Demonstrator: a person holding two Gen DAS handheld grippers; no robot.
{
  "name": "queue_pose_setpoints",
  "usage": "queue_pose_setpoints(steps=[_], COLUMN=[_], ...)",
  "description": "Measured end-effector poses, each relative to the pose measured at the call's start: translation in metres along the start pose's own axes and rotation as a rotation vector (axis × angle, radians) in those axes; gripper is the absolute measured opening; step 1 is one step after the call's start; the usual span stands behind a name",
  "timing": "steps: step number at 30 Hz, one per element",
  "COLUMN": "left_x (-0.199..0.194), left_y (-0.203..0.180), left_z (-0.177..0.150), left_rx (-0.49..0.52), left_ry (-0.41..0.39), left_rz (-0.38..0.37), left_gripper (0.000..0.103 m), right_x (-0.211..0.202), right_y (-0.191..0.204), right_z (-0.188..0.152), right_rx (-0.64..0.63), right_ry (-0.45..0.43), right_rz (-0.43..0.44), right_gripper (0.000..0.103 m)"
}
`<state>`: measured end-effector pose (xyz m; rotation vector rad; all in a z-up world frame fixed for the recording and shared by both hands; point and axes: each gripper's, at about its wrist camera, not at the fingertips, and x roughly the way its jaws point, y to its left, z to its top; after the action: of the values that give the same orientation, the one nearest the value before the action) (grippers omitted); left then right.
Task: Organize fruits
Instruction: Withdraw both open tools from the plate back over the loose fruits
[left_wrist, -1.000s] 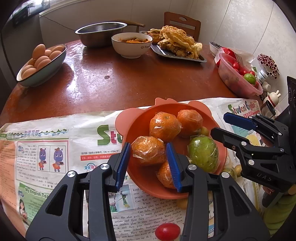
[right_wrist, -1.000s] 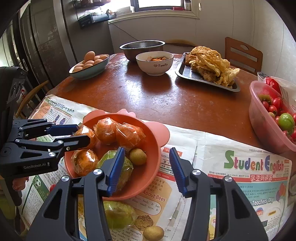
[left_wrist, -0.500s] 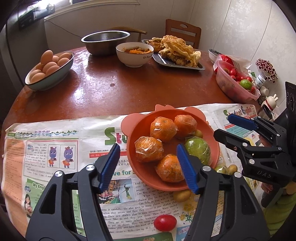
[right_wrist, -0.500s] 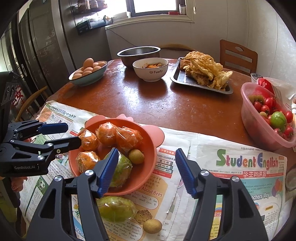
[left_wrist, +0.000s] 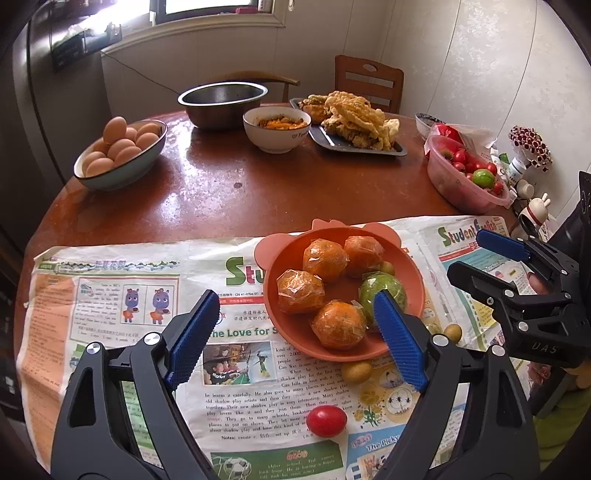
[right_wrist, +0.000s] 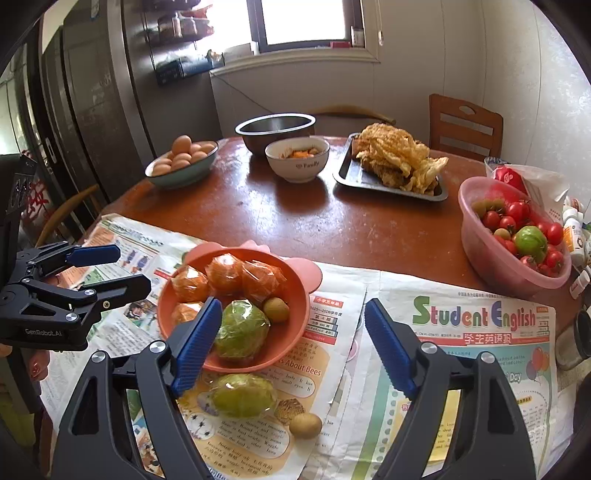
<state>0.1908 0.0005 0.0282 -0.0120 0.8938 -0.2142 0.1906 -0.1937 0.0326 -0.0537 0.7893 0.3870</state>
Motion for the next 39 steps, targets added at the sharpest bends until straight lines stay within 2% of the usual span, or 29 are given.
queue_pose_setpoints(steps=[12,28,39], left_x=[-0.028,-0.041,-0.044], left_y=[-0.004,-0.006,-0.008], left_z=[-0.010,-0.032,-0.052], left_rx=[-0.002,-0.020,-0.022], left_ry=[-0.046,-0.046,-0.042], left_rz=[0.030,0.032,0.023], left_gripper=[0.093,0.094,0.094], right_x=[-0.029,-0.053,-0.054], right_y=[0.013,0.030,0.036], right_z=[-0.009,-0.029,-0.048], right_rx=[-0.025,-0.056,-0.063], right_ry=[-0.039,-0.058,-0.039], right_rz=[0.006,0.023,0.029], right_gripper=[0.089,0.094,0.095])
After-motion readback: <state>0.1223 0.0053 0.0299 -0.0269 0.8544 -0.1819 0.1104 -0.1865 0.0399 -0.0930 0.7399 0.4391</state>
